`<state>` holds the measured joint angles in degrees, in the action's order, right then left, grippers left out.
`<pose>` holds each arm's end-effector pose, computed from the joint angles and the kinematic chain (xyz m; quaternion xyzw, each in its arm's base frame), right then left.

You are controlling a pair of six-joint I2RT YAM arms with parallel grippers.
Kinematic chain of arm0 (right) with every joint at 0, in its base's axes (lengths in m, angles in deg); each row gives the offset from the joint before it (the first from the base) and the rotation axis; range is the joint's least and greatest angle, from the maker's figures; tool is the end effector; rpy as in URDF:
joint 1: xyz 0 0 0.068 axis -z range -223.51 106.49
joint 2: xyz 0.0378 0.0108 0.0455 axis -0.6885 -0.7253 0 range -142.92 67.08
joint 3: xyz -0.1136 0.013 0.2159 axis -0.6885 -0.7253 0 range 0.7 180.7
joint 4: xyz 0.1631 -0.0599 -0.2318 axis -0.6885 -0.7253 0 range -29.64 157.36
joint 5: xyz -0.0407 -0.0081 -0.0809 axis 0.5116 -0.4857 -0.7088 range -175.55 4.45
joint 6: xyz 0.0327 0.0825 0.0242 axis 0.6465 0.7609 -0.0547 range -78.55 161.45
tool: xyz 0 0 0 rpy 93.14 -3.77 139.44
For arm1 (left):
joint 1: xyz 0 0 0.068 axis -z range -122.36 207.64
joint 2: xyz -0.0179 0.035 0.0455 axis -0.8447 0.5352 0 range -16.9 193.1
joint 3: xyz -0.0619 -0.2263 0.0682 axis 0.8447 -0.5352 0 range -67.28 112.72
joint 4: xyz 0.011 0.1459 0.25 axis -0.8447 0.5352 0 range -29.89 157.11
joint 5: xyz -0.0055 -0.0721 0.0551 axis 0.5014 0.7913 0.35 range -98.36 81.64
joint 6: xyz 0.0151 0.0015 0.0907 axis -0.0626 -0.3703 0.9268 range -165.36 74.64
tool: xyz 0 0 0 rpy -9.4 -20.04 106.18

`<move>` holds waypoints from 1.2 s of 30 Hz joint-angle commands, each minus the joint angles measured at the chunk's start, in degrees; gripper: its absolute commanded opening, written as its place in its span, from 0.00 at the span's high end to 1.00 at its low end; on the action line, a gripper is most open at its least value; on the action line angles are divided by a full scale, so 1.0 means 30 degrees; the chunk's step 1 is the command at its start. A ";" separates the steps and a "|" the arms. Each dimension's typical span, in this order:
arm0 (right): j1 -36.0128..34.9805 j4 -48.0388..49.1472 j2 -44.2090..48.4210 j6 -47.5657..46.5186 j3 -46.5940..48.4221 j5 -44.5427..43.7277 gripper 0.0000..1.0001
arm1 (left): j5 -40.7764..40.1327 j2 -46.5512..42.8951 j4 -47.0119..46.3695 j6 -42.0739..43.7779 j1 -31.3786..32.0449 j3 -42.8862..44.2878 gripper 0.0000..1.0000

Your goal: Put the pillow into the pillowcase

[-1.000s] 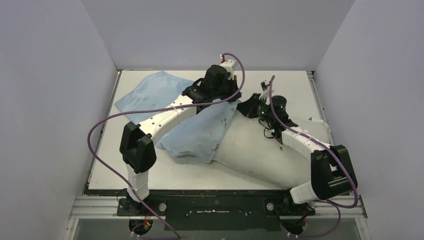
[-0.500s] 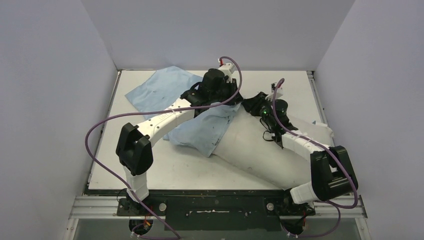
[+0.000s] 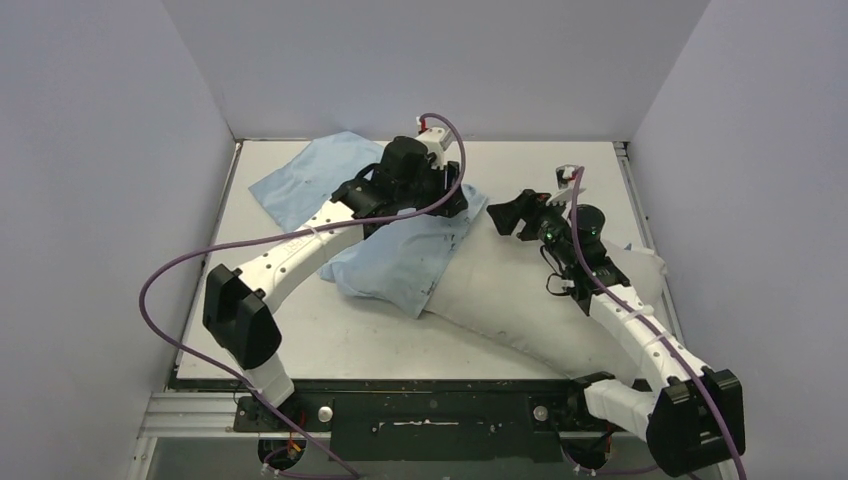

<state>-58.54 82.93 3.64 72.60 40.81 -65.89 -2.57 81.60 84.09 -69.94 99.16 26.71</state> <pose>0.3228 0.1155 0.2489 -0.0071 0.7507 0.3725 0.5456 0.3468 -0.3183 0.3090 0.1520 0.8451 -0.3148 0.4044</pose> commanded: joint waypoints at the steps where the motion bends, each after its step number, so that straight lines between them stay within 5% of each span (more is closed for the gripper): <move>1: -0.0573 -0.2414 0.1961 -0.2760 0.0565 0.1575 0.23 | 0.0035 -0.2045 0.0698 0.0500 -0.0766 -0.1290 0.50; 10: -0.4907 -0.6231 0.3178 -0.7647 0.1455 0.0954 0.21 | -0.0038 -0.5579 0.2558 0.1351 -0.3201 -0.4294 0.46; 20: -1.1117 -0.8074 0.1513 -1.3278 0.2477 -0.4071 0.19 | 0.0332 -0.9420 0.2700 0.0481 -0.3785 -0.8684 0.45; 36: -1.5541 -0.8499 -0.1056 -1.6762 0.2076 -0.9847 0.11 | 0.0459 -1.2879 0.1528 0.0731 -0.3907 -1.3468 0.43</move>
<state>-101.83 57.82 2.66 26.51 46.26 -88.49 -1.92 46.30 92.16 -67.56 87.90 -12.08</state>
